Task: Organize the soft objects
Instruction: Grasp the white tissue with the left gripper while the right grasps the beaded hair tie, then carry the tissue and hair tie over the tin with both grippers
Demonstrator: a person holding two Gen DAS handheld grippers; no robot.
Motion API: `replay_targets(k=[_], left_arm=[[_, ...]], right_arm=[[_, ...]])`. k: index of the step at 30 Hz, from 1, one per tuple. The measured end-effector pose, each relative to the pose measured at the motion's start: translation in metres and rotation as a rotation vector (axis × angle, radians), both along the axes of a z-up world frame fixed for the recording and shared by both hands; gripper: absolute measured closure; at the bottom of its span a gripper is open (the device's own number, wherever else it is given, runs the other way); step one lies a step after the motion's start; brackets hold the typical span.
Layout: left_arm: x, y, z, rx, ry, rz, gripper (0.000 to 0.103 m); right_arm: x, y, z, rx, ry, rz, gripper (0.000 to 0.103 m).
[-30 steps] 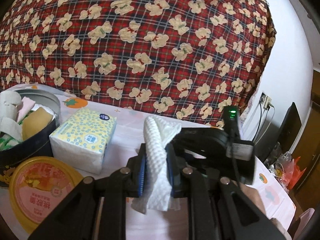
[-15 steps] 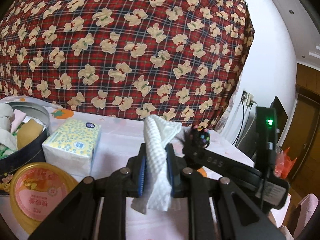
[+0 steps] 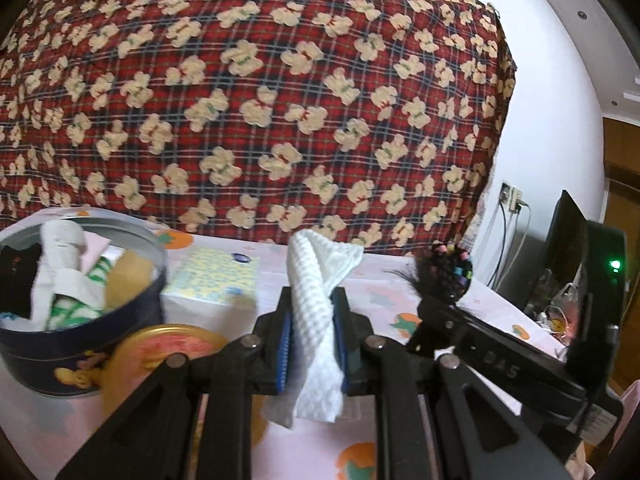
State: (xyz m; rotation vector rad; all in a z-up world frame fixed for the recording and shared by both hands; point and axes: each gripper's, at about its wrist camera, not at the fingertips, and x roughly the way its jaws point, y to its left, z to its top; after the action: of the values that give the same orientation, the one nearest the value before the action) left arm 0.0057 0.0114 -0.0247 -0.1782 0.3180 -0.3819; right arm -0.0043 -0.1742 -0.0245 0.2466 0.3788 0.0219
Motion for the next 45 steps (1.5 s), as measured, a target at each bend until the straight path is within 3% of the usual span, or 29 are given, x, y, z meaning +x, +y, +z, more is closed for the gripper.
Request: replay_targets(k=[12, 27, 45], left_arm=[[-0.005, 0.055, -0.002, -0.013, -0.001, 0.085, 0.087], [-0.005, 0.118, -0.001, -0.005, 0.005, 0.242, 0.087], [0.008, 0.184, -0.002, 0.017, 0.049, 0.418, 0.087]], right_arm=[[-0.018, 0.053, 0.003, -0.051, -0.061, 0.065, 0.065], [-0.020, 0.135, 0.002, -0.060, -0.065, 0.251, 0.065], [0.007, 0.215, 0.012, -0.111, -0.085, 0.398, 0.065]])
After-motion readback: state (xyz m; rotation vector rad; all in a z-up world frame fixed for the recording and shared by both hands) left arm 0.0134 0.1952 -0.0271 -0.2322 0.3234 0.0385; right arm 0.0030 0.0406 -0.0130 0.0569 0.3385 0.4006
